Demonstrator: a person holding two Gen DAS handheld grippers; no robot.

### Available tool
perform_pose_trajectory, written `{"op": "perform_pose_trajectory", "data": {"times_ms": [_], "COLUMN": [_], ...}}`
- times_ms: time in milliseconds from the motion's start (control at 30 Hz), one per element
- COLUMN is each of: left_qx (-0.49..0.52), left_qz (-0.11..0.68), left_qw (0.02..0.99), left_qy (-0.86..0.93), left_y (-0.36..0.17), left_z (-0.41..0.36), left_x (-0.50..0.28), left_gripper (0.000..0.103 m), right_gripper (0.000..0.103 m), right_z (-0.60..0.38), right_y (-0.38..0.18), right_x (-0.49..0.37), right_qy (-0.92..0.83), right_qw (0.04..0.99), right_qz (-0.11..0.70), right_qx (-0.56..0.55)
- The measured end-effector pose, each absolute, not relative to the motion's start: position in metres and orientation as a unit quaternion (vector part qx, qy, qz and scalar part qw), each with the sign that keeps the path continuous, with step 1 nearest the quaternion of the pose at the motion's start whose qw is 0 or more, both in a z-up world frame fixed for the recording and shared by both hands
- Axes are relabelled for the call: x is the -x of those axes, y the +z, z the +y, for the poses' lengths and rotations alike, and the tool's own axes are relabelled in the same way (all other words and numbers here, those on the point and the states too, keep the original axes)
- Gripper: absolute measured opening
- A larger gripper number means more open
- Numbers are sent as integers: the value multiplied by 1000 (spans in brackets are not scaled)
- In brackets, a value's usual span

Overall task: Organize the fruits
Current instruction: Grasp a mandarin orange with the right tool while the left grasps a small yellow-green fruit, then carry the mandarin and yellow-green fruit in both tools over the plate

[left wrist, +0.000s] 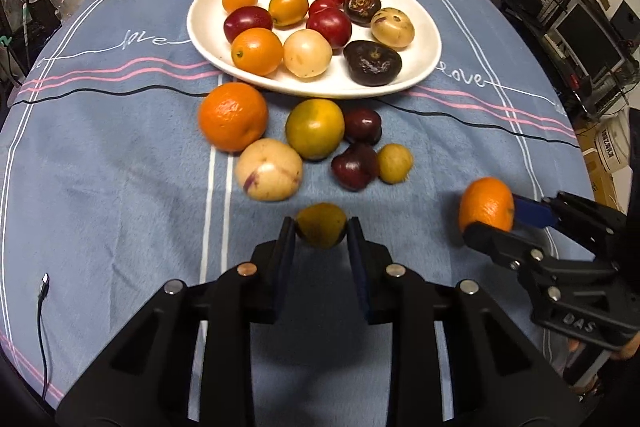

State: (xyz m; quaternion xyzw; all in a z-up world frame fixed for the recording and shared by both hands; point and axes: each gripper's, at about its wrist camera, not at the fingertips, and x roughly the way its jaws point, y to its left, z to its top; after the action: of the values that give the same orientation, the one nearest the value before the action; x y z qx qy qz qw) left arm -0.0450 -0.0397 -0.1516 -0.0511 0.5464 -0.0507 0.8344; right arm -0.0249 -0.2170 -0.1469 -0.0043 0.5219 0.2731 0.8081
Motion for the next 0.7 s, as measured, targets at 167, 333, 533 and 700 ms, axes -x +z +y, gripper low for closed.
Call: {"op": "perform_pose_trajectory", "data": {"times_ms": [167,333,533,700], "left_qx": [53,40,39,39], "left_qz": [541,519,481,453], "left_qw": [838,852,873,888], "left_qy": [-52,-54,-67,-71], "left_y": [-144,-125,-90,-66], "left_z": [-33,-31,-24,-19], "left_x": [51,48,34,11], "left_gripper": [27,27,27,27], "right_gripper": [44,44,44,44], "right_z": [-210,-206,-201,-195], "right_y": [-144,-126,-88,-59], "right_x": [30,33,23,-2], "right_qy": [278,278,277,269], "right_qw": [807,820,842,861], "right_qz": [520,501,463,431], "right_qx": [4,-4,-13,-17]}}
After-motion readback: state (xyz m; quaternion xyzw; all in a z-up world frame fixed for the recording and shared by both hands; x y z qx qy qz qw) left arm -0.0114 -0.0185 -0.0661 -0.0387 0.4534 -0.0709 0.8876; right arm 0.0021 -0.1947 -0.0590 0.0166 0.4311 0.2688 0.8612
